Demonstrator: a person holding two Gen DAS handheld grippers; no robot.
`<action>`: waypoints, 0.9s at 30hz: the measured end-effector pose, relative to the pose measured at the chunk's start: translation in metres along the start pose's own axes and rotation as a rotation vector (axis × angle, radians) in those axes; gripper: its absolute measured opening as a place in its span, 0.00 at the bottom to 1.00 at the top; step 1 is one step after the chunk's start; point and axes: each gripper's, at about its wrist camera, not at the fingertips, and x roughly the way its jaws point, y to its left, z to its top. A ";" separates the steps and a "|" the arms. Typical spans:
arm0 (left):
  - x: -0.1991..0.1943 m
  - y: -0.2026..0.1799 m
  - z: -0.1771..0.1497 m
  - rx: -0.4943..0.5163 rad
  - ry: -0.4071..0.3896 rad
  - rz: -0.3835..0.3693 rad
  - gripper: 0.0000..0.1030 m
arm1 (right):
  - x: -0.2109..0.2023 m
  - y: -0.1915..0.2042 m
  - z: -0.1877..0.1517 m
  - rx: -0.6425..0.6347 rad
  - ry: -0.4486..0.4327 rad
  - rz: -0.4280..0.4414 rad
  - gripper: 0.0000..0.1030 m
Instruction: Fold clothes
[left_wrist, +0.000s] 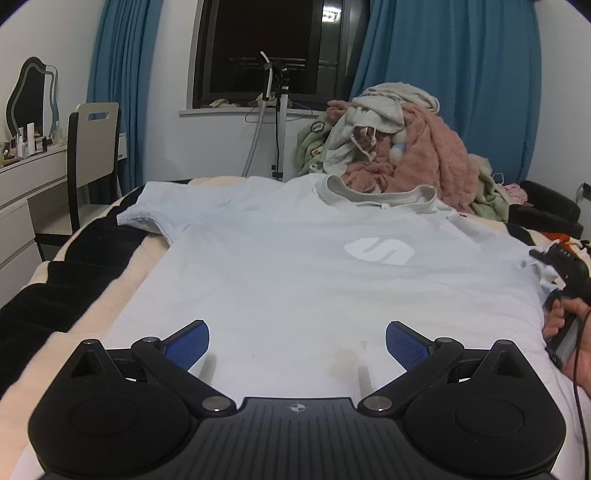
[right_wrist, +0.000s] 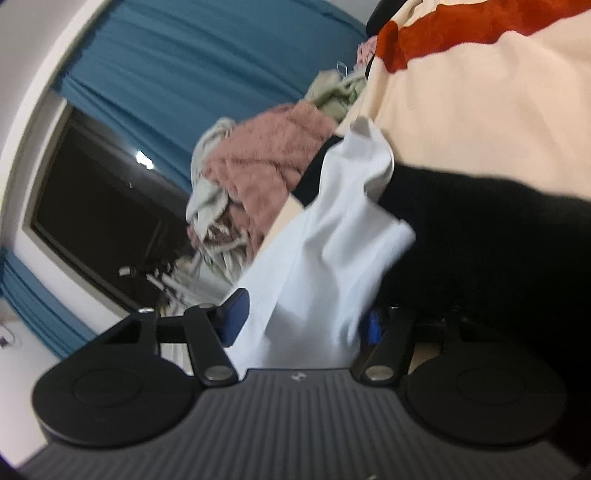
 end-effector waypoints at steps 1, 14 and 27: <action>0.003 -0.001 -0.001 0.000 0.003 0.001 1.00 | 0.005 -0.001 0.002 -0.003 -0.013 0.005 0.61; 0.011 0.018 0.013 -0.102 -0.021 0.053 1.00 | 0.061 0.029 0.037 -0.250 -0.031 -0.192 0.12; -0.041 0.089 0.054 -0.209 -0.098 0.115 1.00 | 0.023 0.272 -0.019 -0.906 -0.206 -0.254 0.07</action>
